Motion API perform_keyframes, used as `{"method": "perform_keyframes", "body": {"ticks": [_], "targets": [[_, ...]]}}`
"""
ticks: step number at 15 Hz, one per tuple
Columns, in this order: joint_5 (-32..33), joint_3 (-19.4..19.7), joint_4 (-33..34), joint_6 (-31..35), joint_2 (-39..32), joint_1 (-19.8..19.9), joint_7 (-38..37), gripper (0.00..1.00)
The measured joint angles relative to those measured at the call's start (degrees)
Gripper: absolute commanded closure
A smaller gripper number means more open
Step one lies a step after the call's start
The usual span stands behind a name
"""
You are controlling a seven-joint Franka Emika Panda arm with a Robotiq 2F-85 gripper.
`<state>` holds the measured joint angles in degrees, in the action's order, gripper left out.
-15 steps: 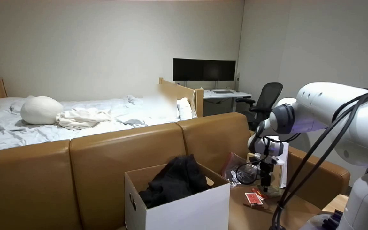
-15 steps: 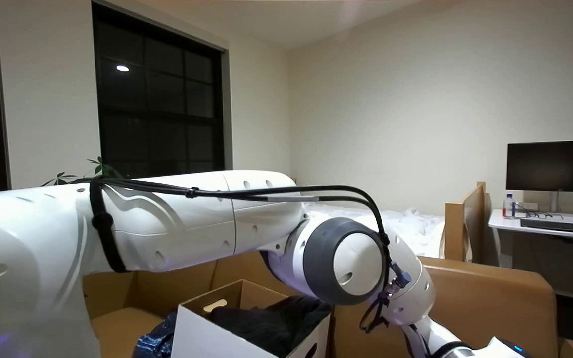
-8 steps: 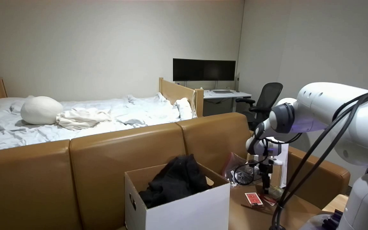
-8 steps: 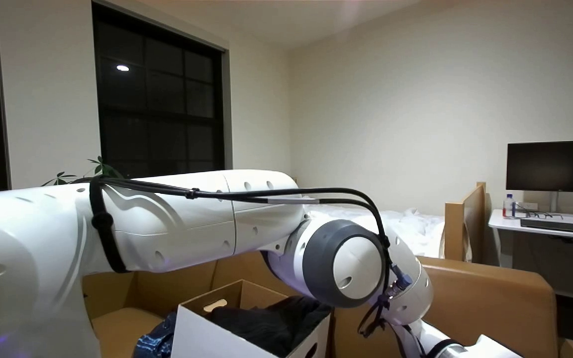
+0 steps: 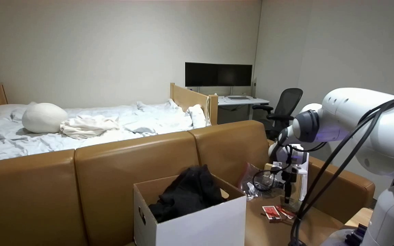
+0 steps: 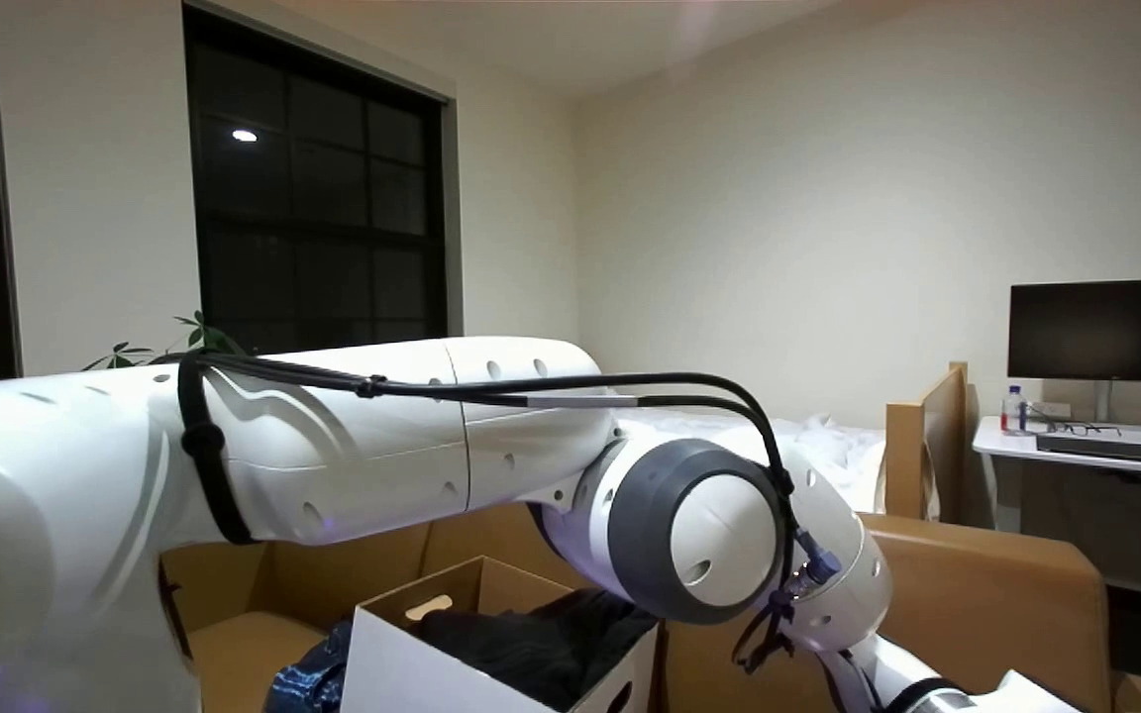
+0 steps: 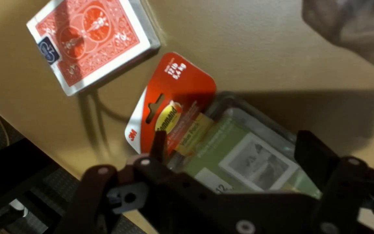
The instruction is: Pick up the packet and the card box and put them in the storage box
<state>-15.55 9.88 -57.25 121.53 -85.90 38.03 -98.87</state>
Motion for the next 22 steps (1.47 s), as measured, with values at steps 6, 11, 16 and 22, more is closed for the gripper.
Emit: {"method": "perform_keyframes", "body": {"ticks": [6,11,16,22], "targets": [[-2.0,0.7,0.9,-1.8,0.0,3.6,-2.3,0.0],[-2.1,0.5,0.8,-3.4,0.0,3.6,-6.6,0.0],[-2.0,1.2,0.2,-3.1,-0.1,2.2,-13.9,0.0],[4.5,-0.5,-0.1,-1.3,0.0,0.7,-23.6,0.0]]}}
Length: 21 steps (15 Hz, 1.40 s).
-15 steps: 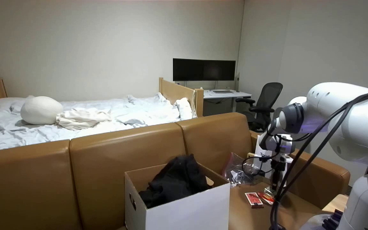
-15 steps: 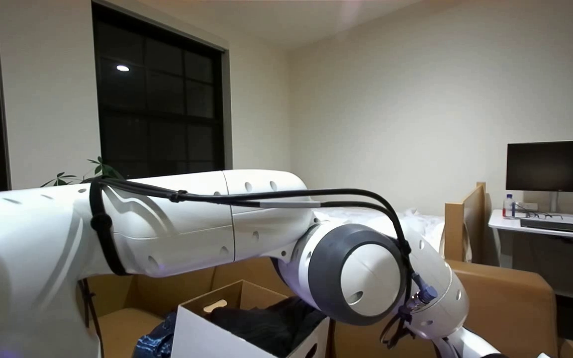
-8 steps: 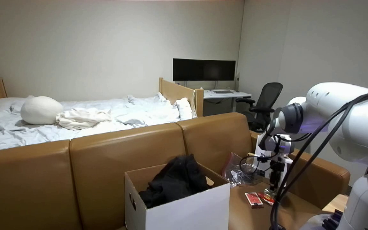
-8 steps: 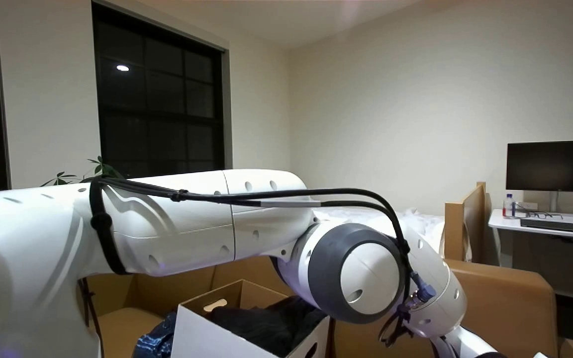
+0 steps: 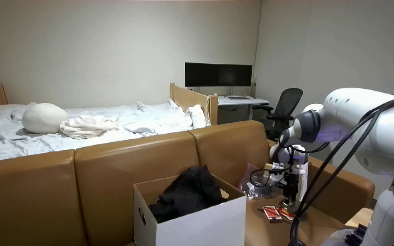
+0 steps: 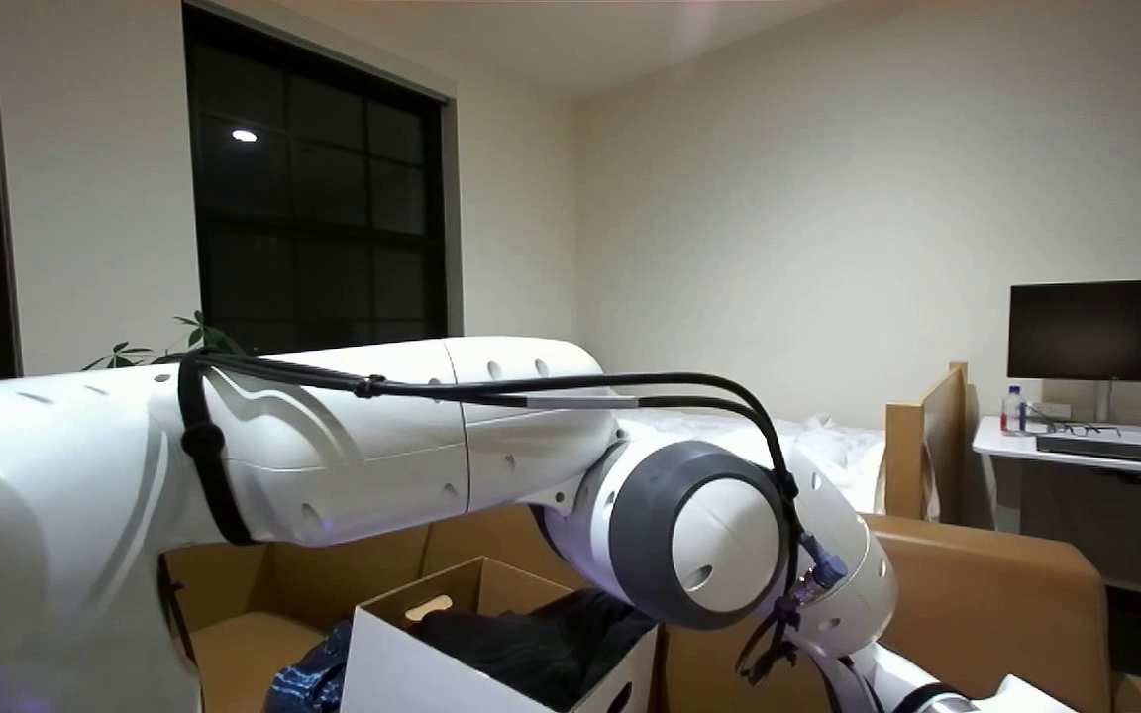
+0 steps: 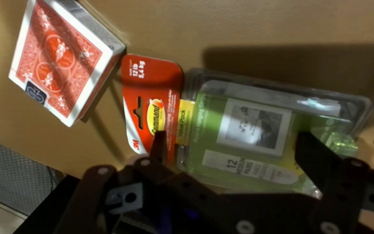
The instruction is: Pick up the packet and the card box and put them in the storage box
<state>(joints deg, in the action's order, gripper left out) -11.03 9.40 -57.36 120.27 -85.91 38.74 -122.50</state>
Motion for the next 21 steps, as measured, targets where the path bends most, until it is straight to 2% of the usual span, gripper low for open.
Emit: {"method": "perform_keyframes", "body": {"ticks": [4,8,12,14,21], "targets": [[-0.6,-0.4,0.8,1.9,0.0,-2.0,0.0,0.0],[-2.9,-3.7,2.2,3.7,0.1,-3.5,3.2,0.0],[-7.1,-5.7,2.3,3.6,0.0,-3.1,7.6,0.0],[-9.9,-6.0,1.7,3.2,-0.1,-0.7,10.1,0.0],[-17.9,-10.0,-1.9,-3.5,-0.2,13.2,26.3,0.0]]}}
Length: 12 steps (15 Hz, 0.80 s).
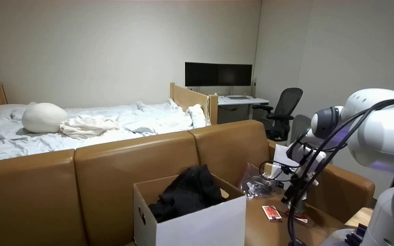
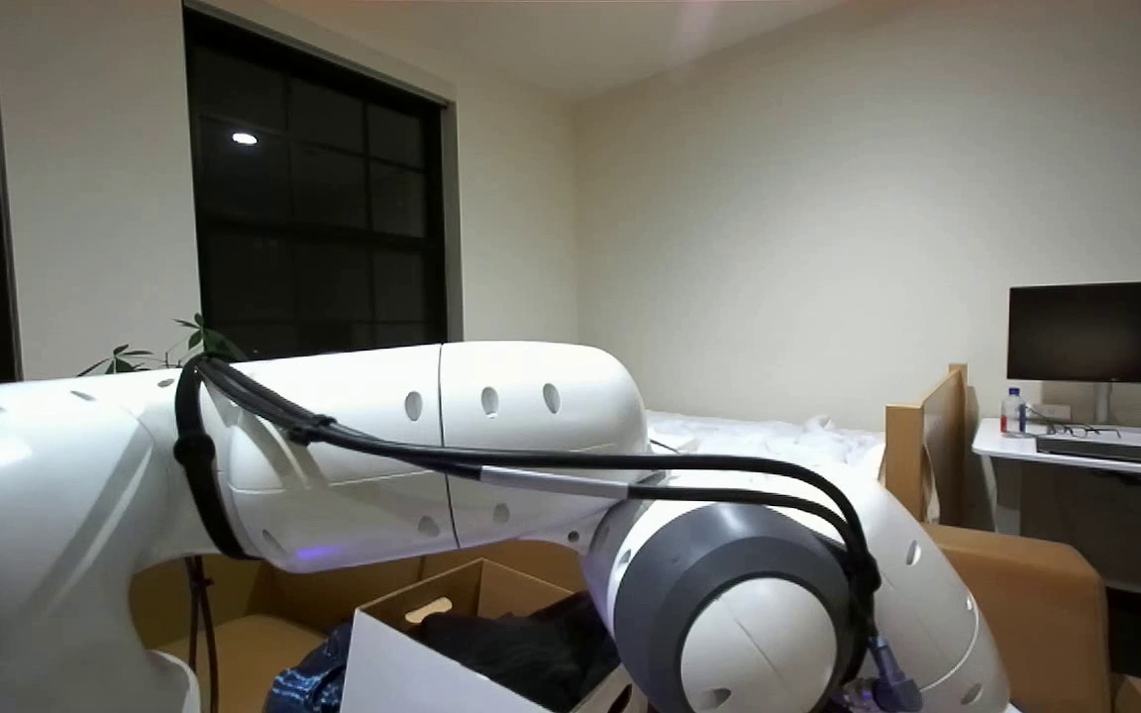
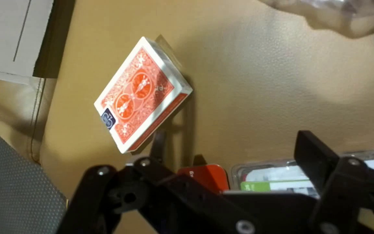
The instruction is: Pick up the packet and the card box and put them in the storage box
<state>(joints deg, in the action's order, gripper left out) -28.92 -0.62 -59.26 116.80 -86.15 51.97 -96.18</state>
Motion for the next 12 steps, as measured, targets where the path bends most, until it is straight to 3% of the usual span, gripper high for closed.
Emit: {"method": "perform_keyframes", "body": {"ticks": [3,12], "targets": [[-2.0,-1.4,0.0,-1.1,0.0,2.8,5.2,0.0],[-4.3,-1.9,2.4,-0.1,0.2,2.7,9.1,0.0]]}}
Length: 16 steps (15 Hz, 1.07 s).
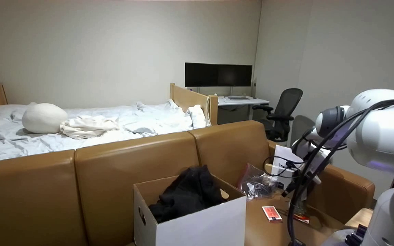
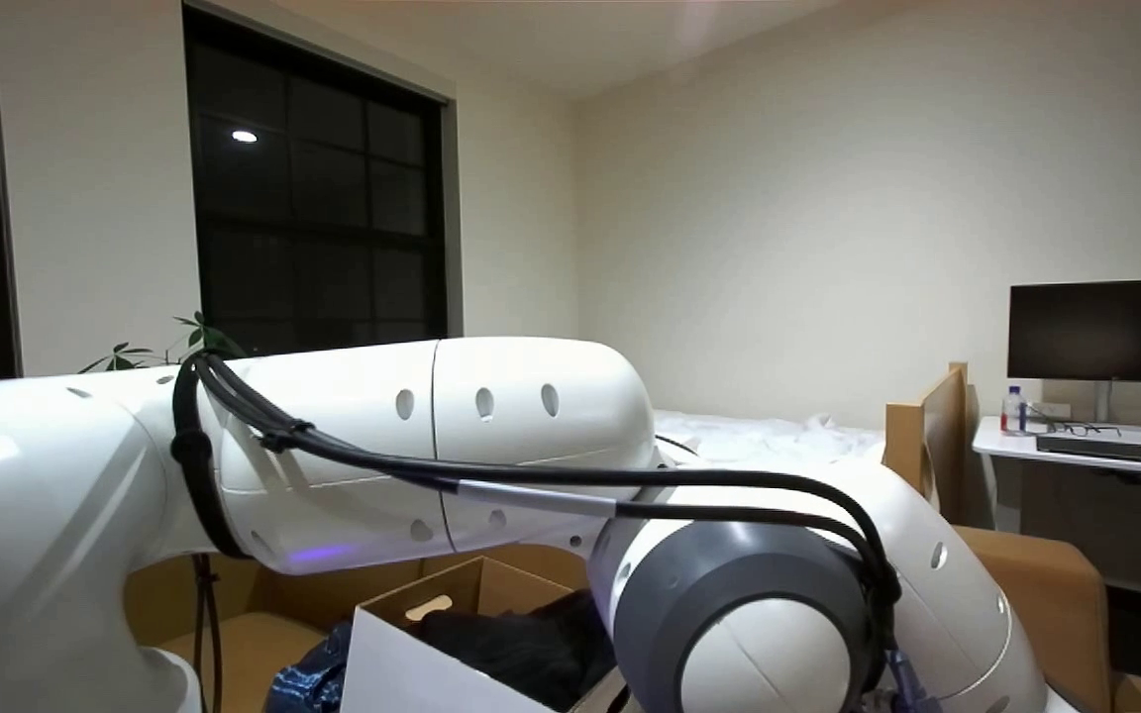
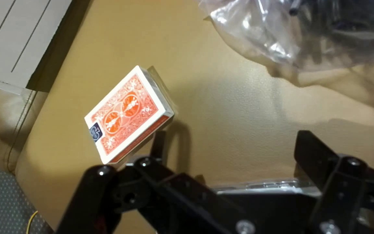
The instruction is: Pick up the packet and the card box and put them in the storage box
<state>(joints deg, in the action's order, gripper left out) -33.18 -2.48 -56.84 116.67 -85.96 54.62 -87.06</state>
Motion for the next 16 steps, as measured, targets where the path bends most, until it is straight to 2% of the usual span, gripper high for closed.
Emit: {"method": "perform_keyframes", "body": {"ticks": [5,12,16], "targets": [[-1.5,-0.2,-9.4,12.5,1.9,0.6,0.6,0.0],[-7.4,-3.8,-27.6,35.9,9.2,-0.8,4.3,0.0],[-17.5,-4.6,-38.0,44.6,15.2,-2.8,9.7,0.0]]}}
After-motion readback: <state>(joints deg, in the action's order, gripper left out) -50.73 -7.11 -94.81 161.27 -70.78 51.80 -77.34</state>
